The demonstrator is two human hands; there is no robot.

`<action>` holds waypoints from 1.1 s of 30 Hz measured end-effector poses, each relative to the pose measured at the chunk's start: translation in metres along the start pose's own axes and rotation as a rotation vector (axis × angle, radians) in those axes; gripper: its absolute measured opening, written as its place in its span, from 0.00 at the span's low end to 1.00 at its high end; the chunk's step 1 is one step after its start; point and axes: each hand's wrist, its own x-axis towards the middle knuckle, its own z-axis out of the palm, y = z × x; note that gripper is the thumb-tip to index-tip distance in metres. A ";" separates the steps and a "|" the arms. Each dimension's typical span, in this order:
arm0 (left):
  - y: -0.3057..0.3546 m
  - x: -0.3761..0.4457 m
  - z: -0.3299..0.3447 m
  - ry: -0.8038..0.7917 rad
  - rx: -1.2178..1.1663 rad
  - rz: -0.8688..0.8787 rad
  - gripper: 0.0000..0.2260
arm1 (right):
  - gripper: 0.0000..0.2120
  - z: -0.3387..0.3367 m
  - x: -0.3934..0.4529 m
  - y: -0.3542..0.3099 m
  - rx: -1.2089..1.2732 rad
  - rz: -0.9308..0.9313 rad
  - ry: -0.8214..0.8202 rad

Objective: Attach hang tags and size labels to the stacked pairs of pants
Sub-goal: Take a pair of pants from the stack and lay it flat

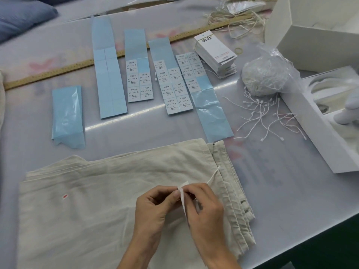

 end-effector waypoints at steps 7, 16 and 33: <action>-0.007 -0.002 0.003 0.091 0.107 0.021 0.03 | 0.09 0.011 0.001 -0.008 0.024 0.059 -0.017; 0.050 -0.002 -0.041 0.335 0.716 0.507 0.03 | 0.17 0.002 -0.006 -0.018 -0.071 -0.107 -0.110; 0.069 0.016 0.048 -0.239 0.850 0.661 0.17 | 0.05 -0.089 -0.017 -0.043 0.257 0.038 0.196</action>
